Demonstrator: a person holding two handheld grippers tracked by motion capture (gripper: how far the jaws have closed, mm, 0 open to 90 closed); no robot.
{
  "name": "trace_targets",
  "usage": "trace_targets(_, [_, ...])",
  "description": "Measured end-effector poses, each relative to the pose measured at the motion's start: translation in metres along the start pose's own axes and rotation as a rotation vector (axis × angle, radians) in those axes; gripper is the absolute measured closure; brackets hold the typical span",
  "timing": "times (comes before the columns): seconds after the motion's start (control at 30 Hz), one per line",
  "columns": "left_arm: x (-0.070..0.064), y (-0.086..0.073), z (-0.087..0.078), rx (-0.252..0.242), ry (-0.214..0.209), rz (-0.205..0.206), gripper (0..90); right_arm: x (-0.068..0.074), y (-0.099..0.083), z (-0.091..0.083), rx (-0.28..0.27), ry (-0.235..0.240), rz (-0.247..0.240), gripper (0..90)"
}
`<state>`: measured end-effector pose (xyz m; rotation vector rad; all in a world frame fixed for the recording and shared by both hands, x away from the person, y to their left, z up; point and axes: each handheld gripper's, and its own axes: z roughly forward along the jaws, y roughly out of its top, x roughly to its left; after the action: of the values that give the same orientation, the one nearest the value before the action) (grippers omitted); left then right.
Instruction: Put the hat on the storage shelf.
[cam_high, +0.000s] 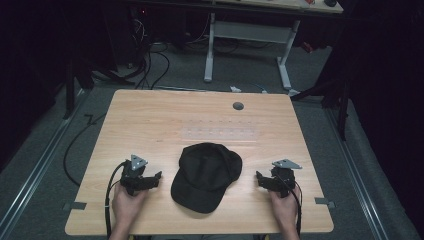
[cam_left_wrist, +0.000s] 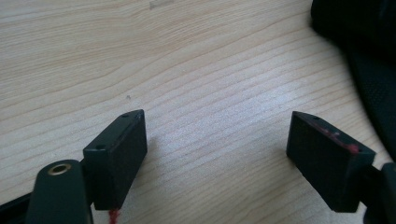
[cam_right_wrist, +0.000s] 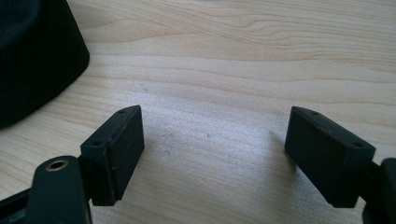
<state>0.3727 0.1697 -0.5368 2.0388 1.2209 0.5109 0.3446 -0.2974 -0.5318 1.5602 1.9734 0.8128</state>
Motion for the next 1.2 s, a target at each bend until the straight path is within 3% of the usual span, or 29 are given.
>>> trace_targets(1.03, [0.0, 0.0, -0.0001, 0.0, -0.001, -0.002, 20.5, 0.0021, 0.0002, 0.0, 0.005, -0.001, 0.001, 18.5])
trace_targets(1.2, [0.0001, 0.0, -0.0001, 0.0, -0.001, -0.002, 20.5, 0.0025, 0.0005, -0.0019, 0.0, 0.011, -0.009, 29.1])
